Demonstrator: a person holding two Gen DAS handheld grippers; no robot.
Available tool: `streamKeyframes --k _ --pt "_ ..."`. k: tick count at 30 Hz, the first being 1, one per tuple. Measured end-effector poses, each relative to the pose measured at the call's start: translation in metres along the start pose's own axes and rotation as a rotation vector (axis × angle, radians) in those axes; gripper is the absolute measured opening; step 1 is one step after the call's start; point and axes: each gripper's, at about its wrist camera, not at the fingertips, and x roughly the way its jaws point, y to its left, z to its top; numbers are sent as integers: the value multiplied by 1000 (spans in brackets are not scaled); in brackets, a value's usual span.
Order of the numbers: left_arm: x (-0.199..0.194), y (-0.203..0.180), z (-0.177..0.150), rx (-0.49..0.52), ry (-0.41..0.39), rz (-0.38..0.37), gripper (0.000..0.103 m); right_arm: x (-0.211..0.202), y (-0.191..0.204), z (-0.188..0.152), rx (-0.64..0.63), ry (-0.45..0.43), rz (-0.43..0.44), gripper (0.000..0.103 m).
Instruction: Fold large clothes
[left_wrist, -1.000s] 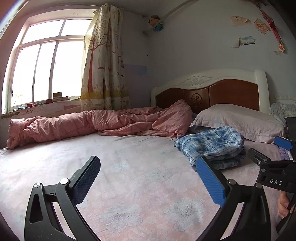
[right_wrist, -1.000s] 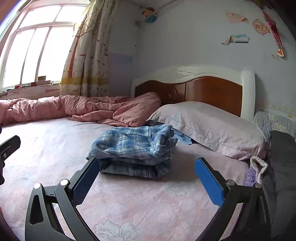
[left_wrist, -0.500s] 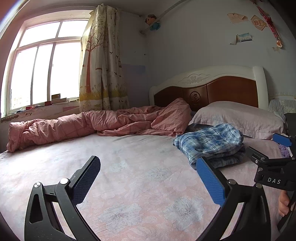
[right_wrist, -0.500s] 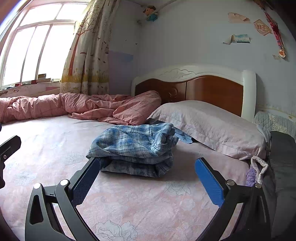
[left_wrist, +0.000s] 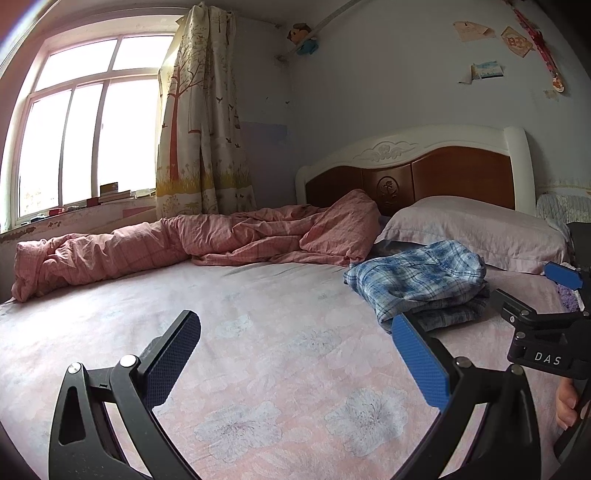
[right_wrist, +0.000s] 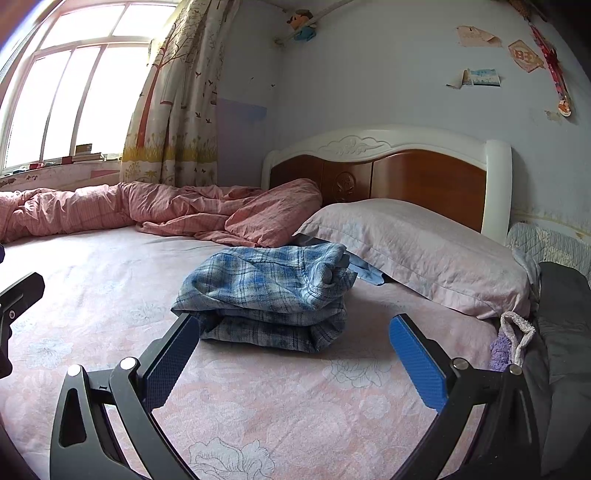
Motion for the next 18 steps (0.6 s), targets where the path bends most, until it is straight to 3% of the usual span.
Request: streamKeyframes --k 18 --pt "0 0 0 4 0 10 103 3 -1 0 -1 2 1 103"
